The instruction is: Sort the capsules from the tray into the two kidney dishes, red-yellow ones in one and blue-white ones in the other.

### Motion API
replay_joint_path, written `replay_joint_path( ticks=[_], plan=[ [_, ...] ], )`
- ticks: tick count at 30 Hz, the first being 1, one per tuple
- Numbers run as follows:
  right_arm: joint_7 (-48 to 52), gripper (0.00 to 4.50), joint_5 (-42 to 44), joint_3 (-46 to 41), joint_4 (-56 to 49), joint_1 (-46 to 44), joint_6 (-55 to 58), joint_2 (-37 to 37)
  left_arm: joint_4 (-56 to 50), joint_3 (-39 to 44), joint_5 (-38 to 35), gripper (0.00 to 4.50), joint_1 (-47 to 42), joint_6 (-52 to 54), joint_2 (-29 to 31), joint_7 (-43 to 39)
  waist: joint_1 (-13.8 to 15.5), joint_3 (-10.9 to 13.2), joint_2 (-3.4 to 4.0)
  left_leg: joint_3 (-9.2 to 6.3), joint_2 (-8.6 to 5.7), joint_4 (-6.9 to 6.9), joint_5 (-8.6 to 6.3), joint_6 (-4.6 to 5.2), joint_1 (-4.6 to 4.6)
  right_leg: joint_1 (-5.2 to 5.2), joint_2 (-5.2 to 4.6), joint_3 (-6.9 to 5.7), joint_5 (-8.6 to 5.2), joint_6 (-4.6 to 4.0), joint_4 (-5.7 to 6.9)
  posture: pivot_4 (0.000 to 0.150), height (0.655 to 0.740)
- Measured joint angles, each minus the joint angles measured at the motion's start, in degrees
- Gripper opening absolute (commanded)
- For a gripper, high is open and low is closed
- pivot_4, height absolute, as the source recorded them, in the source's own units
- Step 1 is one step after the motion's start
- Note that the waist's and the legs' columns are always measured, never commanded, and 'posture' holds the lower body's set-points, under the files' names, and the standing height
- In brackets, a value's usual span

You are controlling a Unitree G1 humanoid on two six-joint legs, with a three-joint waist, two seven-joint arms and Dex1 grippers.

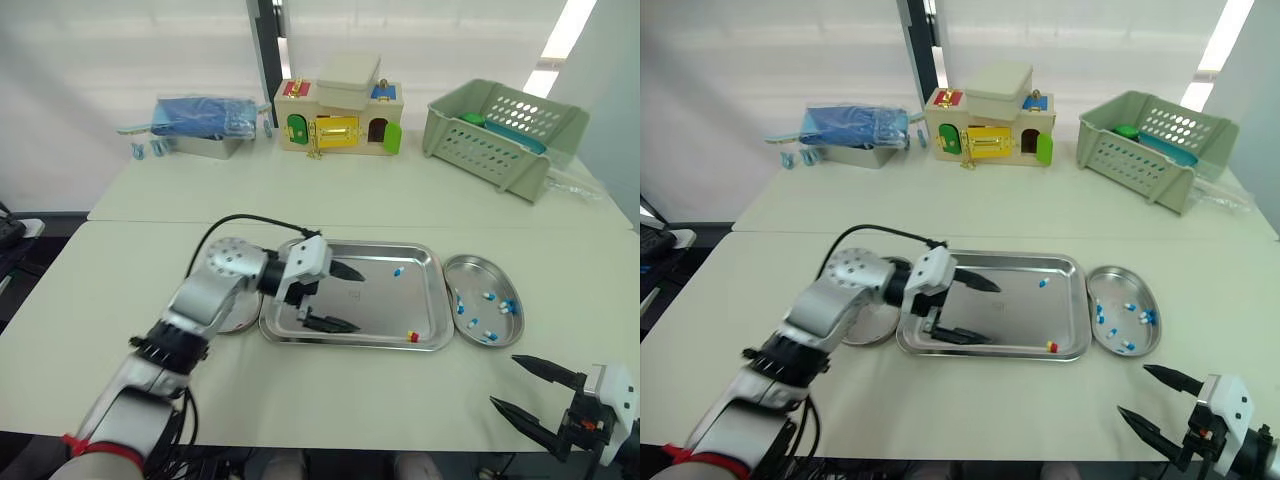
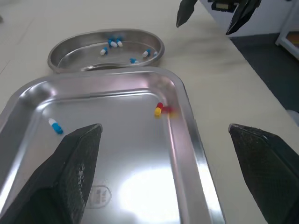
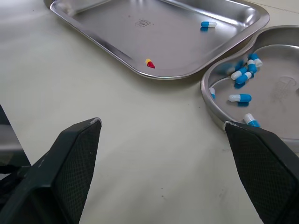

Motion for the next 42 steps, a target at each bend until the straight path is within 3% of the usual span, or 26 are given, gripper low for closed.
replay_joint_path(
  ticks=[4,5,8,13,26,42],
  plan=[
    [-2.08,4.43,-0.26,1.56,-0.72,0.98,-0.16,0.78,15.78,-1.74,4.51,4.50,-8.28,-7.53,-7.13,-3.06,-0.01,0.02,-0.03,-0.02,-0.03,0.02,0.00,0.00,-0.03,-0.01,0.00,-0.01,0.00,0.01,0.00,0.150,0.7400],
    [-2.50,4.47,-0.33,1.78,-1.25,1.22,-0.24,0.94,18.78,-2.01,5.52,4.32,-9.82,-9.05,-8.66,-3.59,-0.06,0.02,-0.04,-0.01,-0.03,0.02,0.00,0.00,-0.03,-0.01,0.00,0.00,0.00,0.01,0.00,0.150,0.7400],
    [-4.26,4.50,-0.81,3.05,-3.12,2.13,-0.28,2.06,28.22,-2.90,8.56,3.55,-14.60,-13.91,-13.66,-4.77,0.00,0.05,-0.08,-0.03,-0.04,0.04,0.00,0.00,-0.06,-0.02,0.00,-0.02,0.00,0.02,-0.01,0.150,0.7400],
    [-6.38,4.50,-0.87,3.45,-5.28,4.06,-0.16,2.27,35.62,-3.44,12.72,1.84,-17.37,-20.49,-17.52,-6.62,-0.30,0.05,-0.08,-0.03,-0.04,0.03,0.00,0.01,-0.04,-0.03,0.00,-0.01,-0.01,0.02,0.01,0.150,0.7400],
    [-11.55,4.50,0.01,3.64,-11.80,4.04,4.97,2.13,37.96,-4.06,18.24,1.84,-17.23,-20.27,-23.22,-5.15,-0.26,0.05,-0.08,-0.06,-0.04,0.04,0.00,0.01,-0.06,-0.03,0.00,-0.02,-0.01,0.02,0.03,0.150,0.7400],
    [-16.77,4.50,0.73,4.38,-18.80,3.99,11.59,1.97,40.37,-5.05,22.98,1.84,-15.98,-18.65,-25.28,-2.63,-0.24,0.04,-0.07,-0.06,-0.04,0.05,0.00,0.01,-0.06,-0.03,0.00,-0.02,-0.01,0.02,0.04,0.150,0.7400]
  ],
)
